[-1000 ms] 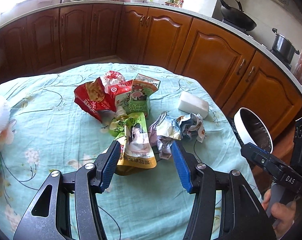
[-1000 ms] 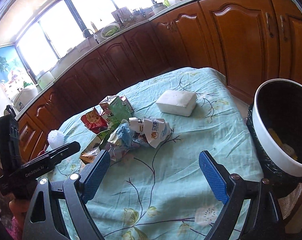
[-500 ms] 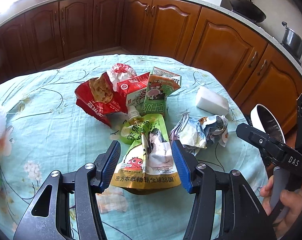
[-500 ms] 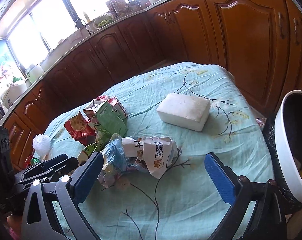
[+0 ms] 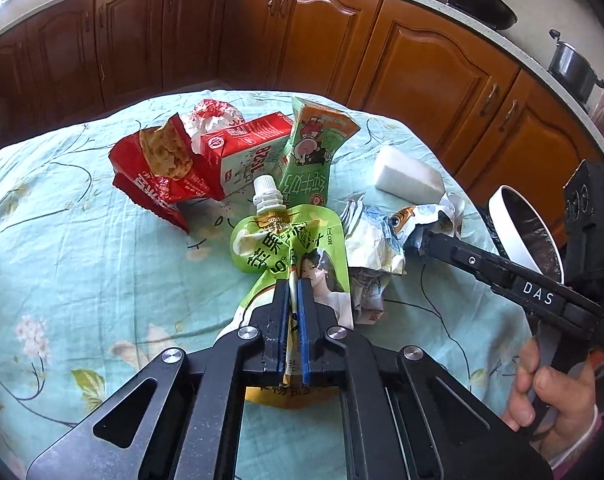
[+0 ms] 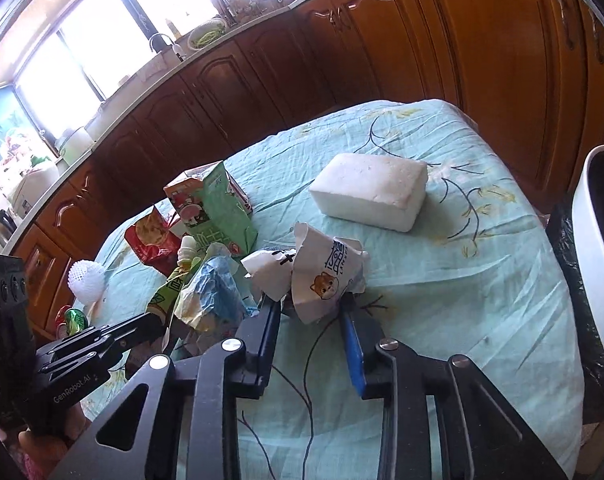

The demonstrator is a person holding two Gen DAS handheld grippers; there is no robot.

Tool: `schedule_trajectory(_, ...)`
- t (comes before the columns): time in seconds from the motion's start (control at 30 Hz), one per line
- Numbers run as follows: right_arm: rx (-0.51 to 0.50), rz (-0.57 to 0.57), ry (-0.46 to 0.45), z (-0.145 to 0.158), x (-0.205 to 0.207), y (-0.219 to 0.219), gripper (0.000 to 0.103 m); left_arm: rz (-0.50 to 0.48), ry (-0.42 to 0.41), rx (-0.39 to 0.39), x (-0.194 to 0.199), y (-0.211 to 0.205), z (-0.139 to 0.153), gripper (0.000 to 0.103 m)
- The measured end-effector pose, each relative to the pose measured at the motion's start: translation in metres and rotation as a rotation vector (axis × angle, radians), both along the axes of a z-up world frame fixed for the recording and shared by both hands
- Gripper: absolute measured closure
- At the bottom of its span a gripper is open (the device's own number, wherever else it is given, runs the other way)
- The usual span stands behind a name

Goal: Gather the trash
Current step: 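Grasp the green drink pouch with the left gripper while the right grasps crumpled paper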

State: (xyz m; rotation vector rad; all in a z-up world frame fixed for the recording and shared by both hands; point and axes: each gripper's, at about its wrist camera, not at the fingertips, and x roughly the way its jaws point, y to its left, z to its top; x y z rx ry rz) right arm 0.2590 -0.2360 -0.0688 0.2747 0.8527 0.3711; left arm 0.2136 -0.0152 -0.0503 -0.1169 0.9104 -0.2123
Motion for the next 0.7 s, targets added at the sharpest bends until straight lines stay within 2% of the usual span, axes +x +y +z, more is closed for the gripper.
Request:
schedule_trajectory(0.03, -0.001, -0.001, -0.01, 0.003, -0.004, -0.002, 0.078, 0.0, -0.008, 0.003, -0.004, -0.001, 0.002, 0.099)
schedule_trajectory(0.07, -0.002, -0.003, -0.018, 0.006, -0.009, -0.005, 0.088, 0.001, -0.019, 0.002, -0.009, -0.001, 0.006, 0.099)
schedule_trajectory(0.1, -0.001, -0.006, -0.02, 0.009, -0.013, -0.009, 0.092, 0.003, -0.028, -0.001, -0.011, 0.0, 0.008, 0.1)
schedule_trajectory(0.13, 0.006, -0.004, -0.025, 0.011, -0.017, -0.013, 0.101, 0.004, -0.039, -0.008, -0.016, 0.0, 0.013, 0.1)
schedule_trajectory(0.33, -0.01, -0.002, -0.06, 0.023, -0.04, -0.027, 0.103, -0.013, -0.117, -0.013, -0.037, -0.006, 0.039, 0.1)
schedule_trajectory(0.47, -0.003, -0.006, -0.08, 0.03, -0.051, -0.032, 0.102, -0.03, -0.133, -0.034, -0.043, -0.008, 0.049, 0.1)
schedule_trajectory(0.5, 0.018, 0.0, -0.077, 0.031, -0.05, -0.033, 0.094, -0.031, -0.138, -0.031, -0.043, -0.009, 0.051, 0.1)
schedule_trajectory(0.57, 0.054, -0.002, -0.058, 0.029, -0.044, -0.034, 0.07, -0.032, -0.144, -0.031, -0.045, -0.01, 0.053, 0.1)
schedule_trajectory(0.6, 0.067, -0.004, -0.059, 0.028, -0.042, -0.033, 0.042, -0.032, -0.145, -0.033, -0.046, -0.01, 0.054, 0.1)
schedule_trajectory(0.63, 0.059, -0.014, -0.068, 0.028, -0.04, -0.031, 0.031, -0.03, -0.144, -0.035, -0.048, -0.009, 0.055, 0.1)
schedule_trajectory(0.7, 0.029, -0.028, -0.077, 0.025, -0.031, -0.025, 0.031, -0.027, -0.141, -0.042, -0.051, -0.007, 0.055, 0.1)
